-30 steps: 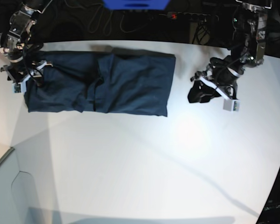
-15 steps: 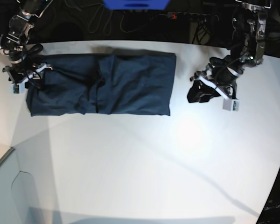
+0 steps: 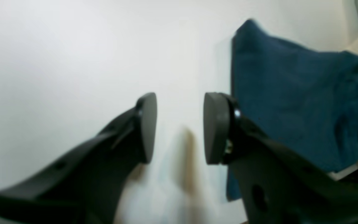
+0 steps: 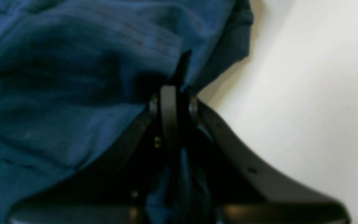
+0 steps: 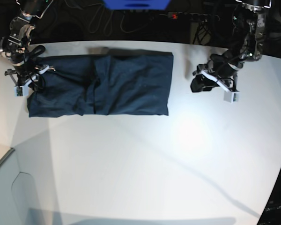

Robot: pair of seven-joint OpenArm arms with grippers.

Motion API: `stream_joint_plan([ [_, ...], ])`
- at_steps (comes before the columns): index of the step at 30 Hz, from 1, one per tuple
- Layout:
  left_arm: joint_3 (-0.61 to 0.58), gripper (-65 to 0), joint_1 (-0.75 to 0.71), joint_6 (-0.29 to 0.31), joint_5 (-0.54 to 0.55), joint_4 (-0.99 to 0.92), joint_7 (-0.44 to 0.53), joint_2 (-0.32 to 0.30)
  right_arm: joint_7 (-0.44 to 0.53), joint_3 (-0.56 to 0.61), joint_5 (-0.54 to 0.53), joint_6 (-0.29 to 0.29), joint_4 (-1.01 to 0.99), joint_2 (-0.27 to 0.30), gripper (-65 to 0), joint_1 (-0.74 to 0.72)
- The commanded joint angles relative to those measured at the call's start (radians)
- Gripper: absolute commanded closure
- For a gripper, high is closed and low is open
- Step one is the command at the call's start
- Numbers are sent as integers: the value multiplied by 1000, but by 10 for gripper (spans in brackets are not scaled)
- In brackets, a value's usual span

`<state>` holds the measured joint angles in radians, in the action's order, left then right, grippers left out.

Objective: Layout the t-shirt on the table in an organized manner, then fold the t-shirt properly
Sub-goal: 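Move the left gripper aside and reposition the right gripper at the band end, then lift the band end with the right gripper and fold it over the stack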

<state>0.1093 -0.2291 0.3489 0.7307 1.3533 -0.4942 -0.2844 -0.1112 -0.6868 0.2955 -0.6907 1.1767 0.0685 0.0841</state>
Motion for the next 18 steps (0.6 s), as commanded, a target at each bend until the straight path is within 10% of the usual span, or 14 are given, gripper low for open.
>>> stream_joint_plan([
  [1,5,-241,13,12,14,12,21,-8,-41,0,28,-7,12,3,0,0],
  [18,53,-241,10,12,14,8,19,-6,-38,148,24,-7,540,-123,0,124],
])
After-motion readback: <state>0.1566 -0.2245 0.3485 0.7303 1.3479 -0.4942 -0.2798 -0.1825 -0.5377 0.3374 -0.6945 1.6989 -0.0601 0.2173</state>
